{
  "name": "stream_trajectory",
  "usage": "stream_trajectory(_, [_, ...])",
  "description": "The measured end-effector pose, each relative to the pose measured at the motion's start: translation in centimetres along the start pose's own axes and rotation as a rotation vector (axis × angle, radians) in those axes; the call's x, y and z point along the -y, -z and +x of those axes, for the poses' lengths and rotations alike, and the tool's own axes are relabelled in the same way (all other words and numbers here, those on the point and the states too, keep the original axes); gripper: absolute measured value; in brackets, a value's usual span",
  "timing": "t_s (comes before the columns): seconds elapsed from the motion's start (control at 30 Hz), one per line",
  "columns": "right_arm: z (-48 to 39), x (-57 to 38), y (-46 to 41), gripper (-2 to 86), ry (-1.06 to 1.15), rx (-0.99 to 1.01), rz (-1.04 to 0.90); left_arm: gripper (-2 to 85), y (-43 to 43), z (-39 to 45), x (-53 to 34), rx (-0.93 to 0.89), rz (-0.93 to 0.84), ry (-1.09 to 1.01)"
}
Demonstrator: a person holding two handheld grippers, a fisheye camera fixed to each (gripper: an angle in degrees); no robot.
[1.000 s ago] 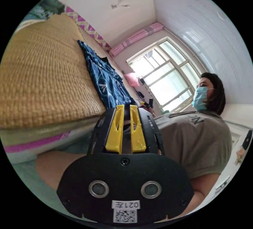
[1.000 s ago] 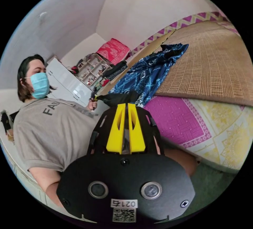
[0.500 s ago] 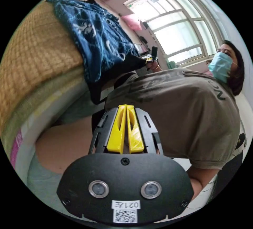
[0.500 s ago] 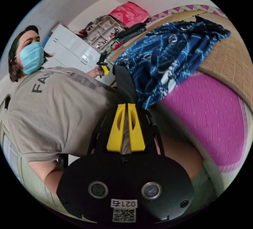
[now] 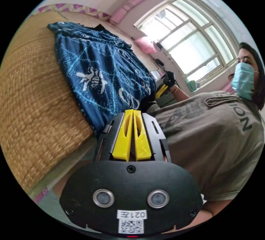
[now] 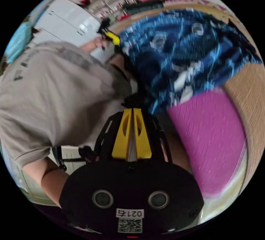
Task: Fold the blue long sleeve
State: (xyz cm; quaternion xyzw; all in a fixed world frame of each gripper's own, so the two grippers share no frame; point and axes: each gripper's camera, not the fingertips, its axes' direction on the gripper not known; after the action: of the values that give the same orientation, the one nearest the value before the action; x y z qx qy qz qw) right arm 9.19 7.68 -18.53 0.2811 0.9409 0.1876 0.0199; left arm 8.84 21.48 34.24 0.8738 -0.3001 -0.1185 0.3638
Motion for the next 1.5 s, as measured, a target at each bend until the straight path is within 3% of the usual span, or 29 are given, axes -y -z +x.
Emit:
stream_trajectory(0.07, [0.2,-2.1,-0.8,-0.8,-0.07,-0.007,-0.086,-1.0,0.2,0.7,-0.3,0.039,-0.042,-0.016])
stream_trajectory(0.2, [-2.8,-4.3,8.3,-1.0,0.016,0.028,0.438,-1.0,4.0,4.7,2.7,-0.142,0.218,-0.221])
stream_trajectory(0.27, [-3.3,-3.3,11.3,-1.0,0.014,-0.084,0.587,-0.9,4.5,5.1,5.7,-0.106,0.266,-0.233])
stream_trajectory(0.37, [-2.6,2.1,11.7,-1.0,0.0,-0.251,0.504,-1.0,3.0,2.7,10.2,0.012,0.184,-0.081])
stream_trajectory(0.43, [-1.1,5.0,9.6,-1.0,-0.044,-0.35,0.31,-0.9,2.5,0.1,10.0,0.06,0.109,0.051])
stream_trajectory(0.6, [0.4,0.0,11.4,-1.0,-0.145,-0.414,0.379,-0.9,4.8,-1.9,6.6,-0.132,0.23,0.18])
stream_trajectory(0.87, [2.3,-1.1,12.4,-0.9,-0.134,-0.385,0.368,-0.9,2.8,3.6,7.8,-0.09,0.217,0.09])
stream_trajectory(0.97, [3.6,-1.8,15.3,-0.7,-0.164,-0.371,0.499,-0.5,4.3,7.0,9.6,-0.106,0.297,-0.042])
stream_trajectory(1.07, [5.2,0.1,18.8,-0.1,-0.172,-0.473,0.631,1.4,5.9,9.8,14.8,0.064,0.32,-0.145])
stream_trajectory(1.13, [7.0,4.7,20.3,0.9,-0.157,-0.651,0.574,6.5,4.8,11.6,20.6,0.224,0.258,-0.269])
stream_trajectory(1.2, [9.9,8.2,21.1,4.4,-0.214,-0.74,0.51,9.4,3.2,12.2,24.8,0.274,0.204,-0.322])
stream_trajectory(1.33, [20.7,9.7,24.1,8.9,-0.515,-0.565,0.558,10.5,-2.7,13.9,32.4,0.332,0.111,-0.406])
stream_trajectory(1.5, [28.3,7.2,24.0,6.6,-0.669,-0.3,0.658,10.9,-10.5,17.3,38.5,0.365,0.079,-0.486])
